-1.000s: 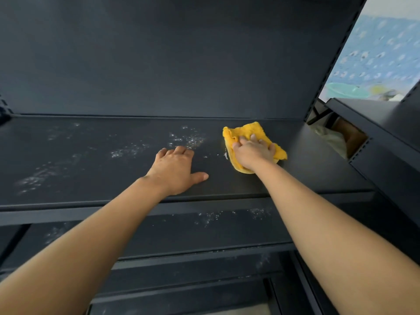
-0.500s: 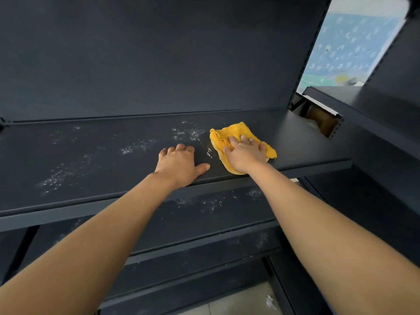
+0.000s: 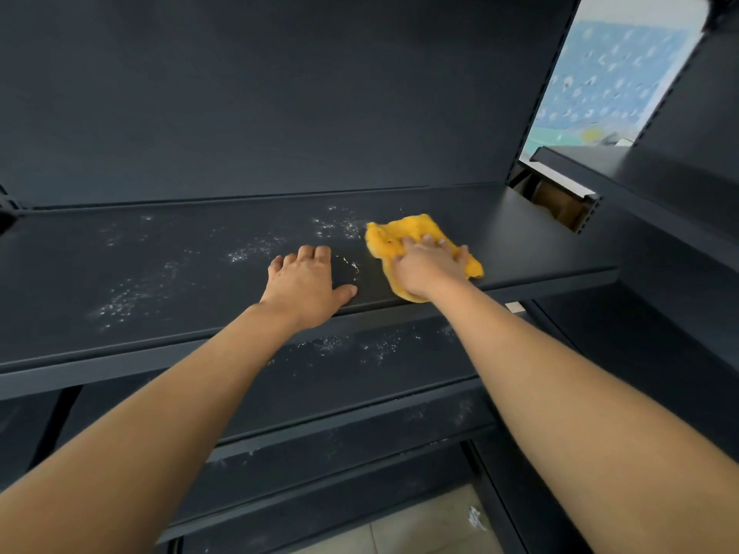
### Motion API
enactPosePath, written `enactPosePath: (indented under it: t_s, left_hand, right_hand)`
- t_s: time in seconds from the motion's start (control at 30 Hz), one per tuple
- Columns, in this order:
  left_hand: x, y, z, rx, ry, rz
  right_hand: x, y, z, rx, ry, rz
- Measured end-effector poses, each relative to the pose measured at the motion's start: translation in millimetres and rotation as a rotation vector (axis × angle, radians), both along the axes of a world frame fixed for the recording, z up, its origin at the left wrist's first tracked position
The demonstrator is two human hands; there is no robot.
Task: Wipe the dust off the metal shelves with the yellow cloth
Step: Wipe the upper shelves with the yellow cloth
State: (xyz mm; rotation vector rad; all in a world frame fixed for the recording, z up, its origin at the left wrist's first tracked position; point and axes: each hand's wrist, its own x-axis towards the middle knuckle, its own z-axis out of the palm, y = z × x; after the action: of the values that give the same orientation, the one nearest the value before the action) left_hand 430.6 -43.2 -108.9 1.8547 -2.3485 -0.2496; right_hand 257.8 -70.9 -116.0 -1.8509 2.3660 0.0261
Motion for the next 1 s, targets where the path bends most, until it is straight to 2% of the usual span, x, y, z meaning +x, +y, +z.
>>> enactPosePath:
  t_s: [0.17,0.43,1.0]
  left_hand:
    - [14,7,-2,-0.005,0.027,0.010]
    - [41,13,2,-0.040,0.027,0.038]
    - [-33,-42,9,-0.020,0.011,-0.125]
  right_hand:
    - [7,1,3,0.075,-0.011,-0.115]
    - [96,8,0,0.030,-0.060,0.139]
    - [-36,-43,-8,-0.016,-0.033,-0.128]
